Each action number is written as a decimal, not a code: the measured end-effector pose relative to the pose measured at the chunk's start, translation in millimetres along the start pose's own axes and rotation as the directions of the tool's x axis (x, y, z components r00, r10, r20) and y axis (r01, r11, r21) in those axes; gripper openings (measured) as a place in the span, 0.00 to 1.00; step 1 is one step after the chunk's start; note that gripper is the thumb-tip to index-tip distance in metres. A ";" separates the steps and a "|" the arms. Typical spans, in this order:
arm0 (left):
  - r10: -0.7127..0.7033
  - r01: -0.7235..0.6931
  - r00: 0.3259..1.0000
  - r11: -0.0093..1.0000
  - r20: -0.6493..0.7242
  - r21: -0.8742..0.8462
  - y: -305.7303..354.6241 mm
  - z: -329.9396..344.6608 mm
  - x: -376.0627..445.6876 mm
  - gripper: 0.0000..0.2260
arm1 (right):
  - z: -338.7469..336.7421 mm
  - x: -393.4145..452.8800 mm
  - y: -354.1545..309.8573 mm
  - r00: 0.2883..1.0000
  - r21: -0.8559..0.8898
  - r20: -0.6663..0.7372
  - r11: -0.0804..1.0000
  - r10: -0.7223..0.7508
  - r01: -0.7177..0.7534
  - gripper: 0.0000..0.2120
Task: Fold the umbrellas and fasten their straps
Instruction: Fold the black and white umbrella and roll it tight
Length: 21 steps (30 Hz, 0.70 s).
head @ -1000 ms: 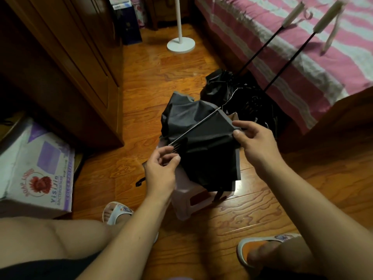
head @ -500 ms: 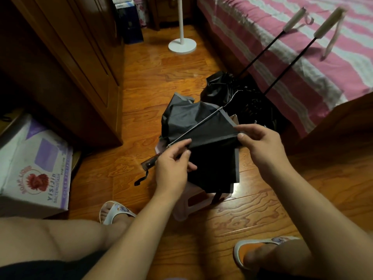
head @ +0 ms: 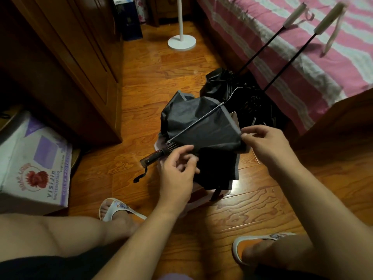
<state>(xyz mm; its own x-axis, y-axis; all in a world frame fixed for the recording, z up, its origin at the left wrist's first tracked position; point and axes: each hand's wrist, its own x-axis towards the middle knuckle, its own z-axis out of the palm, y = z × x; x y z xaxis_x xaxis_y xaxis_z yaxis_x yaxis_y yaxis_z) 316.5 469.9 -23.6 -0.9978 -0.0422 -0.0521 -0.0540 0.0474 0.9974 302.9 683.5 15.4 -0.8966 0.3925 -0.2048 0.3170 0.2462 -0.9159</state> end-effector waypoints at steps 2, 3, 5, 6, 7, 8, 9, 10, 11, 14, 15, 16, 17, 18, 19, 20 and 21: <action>-0.236 0.225 0.969 0.965 -0.069 -0.136 -7.4 -0.8 -8.7 0.08 | -1.6 -2.6 4.4 0.998 0.002 0.018 0.998 0.059 -0.059 0.19; -0.413 0.389 0.910 0.883 -0.043 -0.265 -10.0 -0.9 -11.1 0.06 | -1.8 -3.3 6.7 0.996 -0.001 0.030 0.996 0.084 -0.084 0.21; -0.663 0.634 0.734 0.595 0.144 -0.494 -10.8 1.2 -10.8 0.10 | -0.1 -4.6 9.6 0.991 -0.021 0.056 0.992 0.123 -0.122 0.21; -0.695 0.671 0.691 0.516 0.197 -0.532 -11.4 2.2 -7.8 0.13 | 1.1 -4.7 11.0 0.988 -0.039 0.065 0.990 0.141 -0.139 0.20; -0.694 0.664 0.695 0.519 0.190 -0.538 -12.7 4.0 -2.7 0.13 | 2.3 -4.4 13.2 0.985 -0.058 0.068 0.986 0.159 -0.155 0.19; -0.687 0.635 0.714 0.553 0.137 -0.539 -14.9 6.2 3.9 0.13 | 3.9 -3.9 16.1 0.981 -0.073 0.068 0.982 0.181 -0.176 0.19; -0.680 0.597 0.731 0.601 0.052 -0.531 -17.4 7.5 10.9 0.13 | 5.9 -4.0 19.2 0.977 -0.078 0.068 0.977 0.202 -0.197 0.18; -0.677 0.565 0.735 0.643 -0.037 -0.516 -18.8 7.3 17.9 0.13 | 9.0 -4.4 22.4 0.973 -0.069 0.069 0.974 0.218 -0.214 0.18; -0.669 0.540 0.734 0.679 -0.116 -0.498 -19.4 5.9 24.4 0.13 | 13.2 -4.6 25.3 0.973 -0.049 0.074 0.975 0.220 -0.217 0.18; -0.636 0.501 0.743 0.736 -0.211 -0.455 -19.7 -1.8 37.8 0.13 | 31.9 -3.2 29.1 0.976 -0.015 0.111 0.982 0.187 -0.186 0.22; -0.635 0.514 0.748 0.738 -0.193 -0.438 -19.3 -4.9 40.1 0.14 | 39.4 -0.5 31.0 0.977 -0.020 0.124 0.984 0.175 -0.174 0.24; -0.643 0.534 0.748 0.729 -0.162 -0.429 -19.3 -7.6 41.6 0.15 | 46.6 3.0 32.8 0.976 -0.024 0.137 0.985 0.170 -0.168 0.26; -0.653 0.555 0.747 0.716 -0.126 -0.425 -19.7 -10.4 42.6 0.16 | 53.2 6.0 33.5 0.974 -0.016 0.148 0.985 0.173 -0.172 0.26; -0.662 0.574 0.744 0.700 -0.086 -0.425 -20.5 -13.1 42.7 0.17 | 58.9 8.8 33.7 0.971 0.005 0.156 0.983 0.180 -0.184 0.26; -0.670 0.592 0.740 0.689 -0.056 -0.419 -20.1 -15.3 42.4 0.17 | 63.3 11.2 33.9 0.968 0.038 0.162 0.979 0.190 -0.198 0.25; -0.677 0.607 0.735 0.680 -0.035 -0.411 -20.1 -17.0 42.3 0.17 | 66.6 13.4 33.7 0.967 0.077 0.164 0.974 0.197 -0.211 0.24; -0.689 0.623 0.725 0.672 -0.029 -0.401 -21.1 -18.3 43.1 0.17 | 68.6 14.7 32.2 0.967 0.112 0.162 0.970 0.198 -0.217 0.23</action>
<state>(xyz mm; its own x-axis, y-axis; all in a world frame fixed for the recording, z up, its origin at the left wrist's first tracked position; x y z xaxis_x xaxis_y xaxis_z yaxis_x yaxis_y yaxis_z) 275.4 448.8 -46.0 -0.6846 -0.0919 -0.7231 -0.6415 -0.3951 0.6576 278.7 636.4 -40.8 -0.8542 0.2847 -0.4351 0.4675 0.0542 -0.8823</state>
